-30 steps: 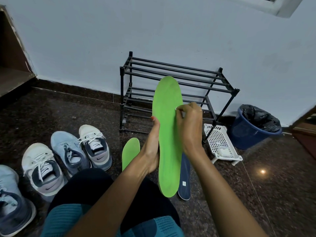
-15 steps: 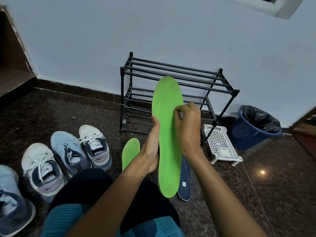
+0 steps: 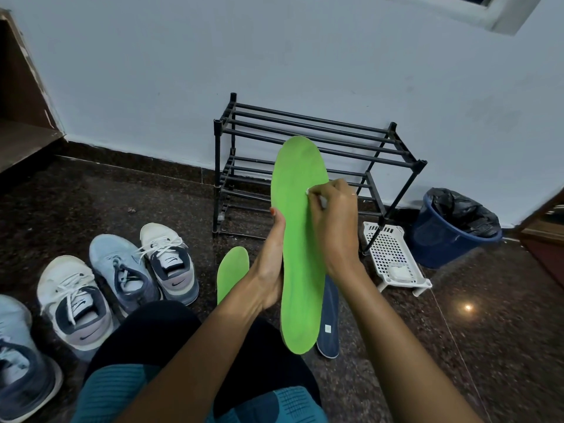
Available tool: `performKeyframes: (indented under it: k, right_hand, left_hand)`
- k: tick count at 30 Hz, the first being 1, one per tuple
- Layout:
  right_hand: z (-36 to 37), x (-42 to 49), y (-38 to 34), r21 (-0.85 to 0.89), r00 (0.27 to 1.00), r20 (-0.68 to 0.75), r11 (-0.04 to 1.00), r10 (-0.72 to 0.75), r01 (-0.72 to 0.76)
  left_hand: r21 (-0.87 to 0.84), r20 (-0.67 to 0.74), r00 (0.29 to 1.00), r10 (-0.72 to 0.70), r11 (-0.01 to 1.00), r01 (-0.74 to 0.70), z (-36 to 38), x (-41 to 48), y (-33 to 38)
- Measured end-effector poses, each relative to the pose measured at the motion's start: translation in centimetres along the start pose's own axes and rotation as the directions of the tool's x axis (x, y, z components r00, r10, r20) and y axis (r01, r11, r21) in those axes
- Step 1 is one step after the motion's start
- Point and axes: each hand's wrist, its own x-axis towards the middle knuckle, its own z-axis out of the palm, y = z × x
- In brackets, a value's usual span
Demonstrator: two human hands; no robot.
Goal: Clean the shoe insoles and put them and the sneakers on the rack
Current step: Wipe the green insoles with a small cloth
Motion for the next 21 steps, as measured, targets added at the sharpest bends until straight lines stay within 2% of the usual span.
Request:
performKeyframes:
  k: [4, 11, 17, 21]
  right_hand:
    - [0.2, -1.3, -0.8, 0.021, 0.993, 0.043, 0.994, -0.108, 0.107]
    - [-0.7, 0.2, 0.3, 0.056, 0.999, 0.024, 0.997, 0.046, -0.048]
    - [-0.2, -3.4, -1.2, 0.101, 0.990, 0.115, 0.992, -0.083, 0.071]
    - [-0.6, -2.9, -0.4, 0.063, 0.994, 0.098, 0.997, -0.053, 0.047]
  left_hand:
    - [-0.052, -0.033, 0.999, 0.012, 0.999, -0.014, -0.1, 0.1, 0.1]
    - [0.033, -0.002, 1.000, -0.002, 0.999, 0.002, -0.2, 0.1, -0.1]
    - [0.002, -0.080, 0.994, 0.074, 0.997, -0.074, -0.5, 0.2, 0.4]
    - [-0.014, -0.071, 0.996, 0.047, 0.999, -0.048, -0.6, 0.3, 0.2]
